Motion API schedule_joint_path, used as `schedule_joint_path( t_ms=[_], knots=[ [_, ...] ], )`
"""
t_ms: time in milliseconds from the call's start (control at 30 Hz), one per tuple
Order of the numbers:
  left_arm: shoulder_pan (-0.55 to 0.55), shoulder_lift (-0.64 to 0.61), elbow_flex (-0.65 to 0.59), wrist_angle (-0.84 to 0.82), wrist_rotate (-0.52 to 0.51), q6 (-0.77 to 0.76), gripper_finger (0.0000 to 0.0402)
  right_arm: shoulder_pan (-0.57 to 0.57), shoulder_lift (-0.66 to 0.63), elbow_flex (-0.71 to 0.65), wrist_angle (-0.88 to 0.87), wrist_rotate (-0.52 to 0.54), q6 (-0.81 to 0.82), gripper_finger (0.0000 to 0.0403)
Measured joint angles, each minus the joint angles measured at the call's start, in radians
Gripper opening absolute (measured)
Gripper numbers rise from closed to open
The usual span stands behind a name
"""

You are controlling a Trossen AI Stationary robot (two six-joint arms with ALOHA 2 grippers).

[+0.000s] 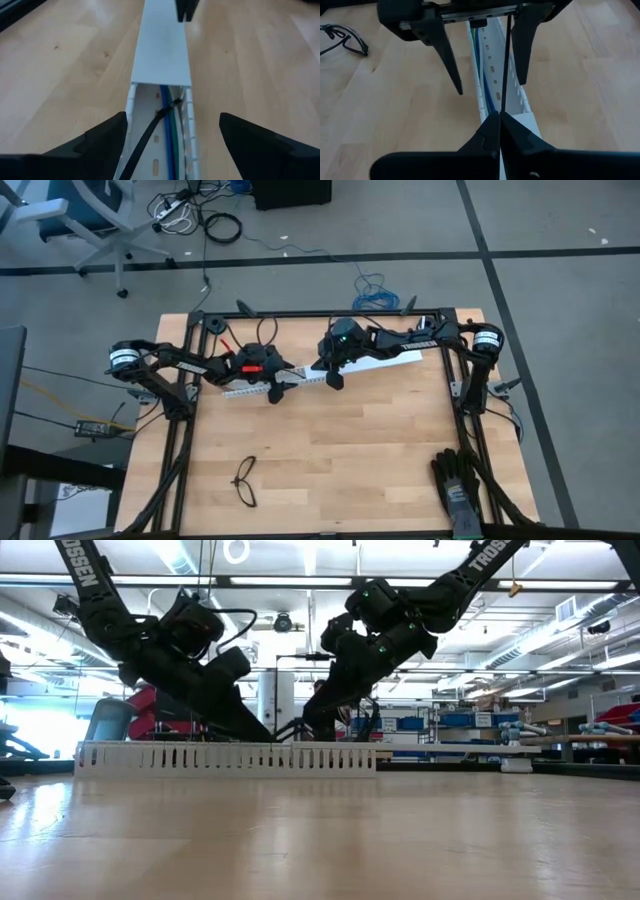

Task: Ziptie cables
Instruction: Close the white cable duct lid

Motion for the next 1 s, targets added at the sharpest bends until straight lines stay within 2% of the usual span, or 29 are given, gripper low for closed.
schedule_joint_path(
  t_ms=[200, 400, 500, 1000],
  knots=[
    [0.0, 0.002, -0.001, -0.09, -0.036, 0.025, 0.033, 0.004, 0.0, 0.0, 0.0, -0.001, -0.001, 0.0],
    [0.0, 0.002, -0.001, -0.087, -0.045, 0.06, 0.033, 0.004, 0.004, 0.002, -0.004, 0.002, 0.01, 0.0],
    [0.0, 0.002, -0.001, -0.084, -0.082, 0.06, 0.0326, 0.004, 0.004, 0.002, -0.056, 0.053, 0.015, 0.0],
    [0.0, 0.002, 0.0, -0.072, -0.089, 0.063, 0.0245, 0.005, 0.04, 0.002, -0.134, 0.122, 0.02, 0.0]
  ],
)
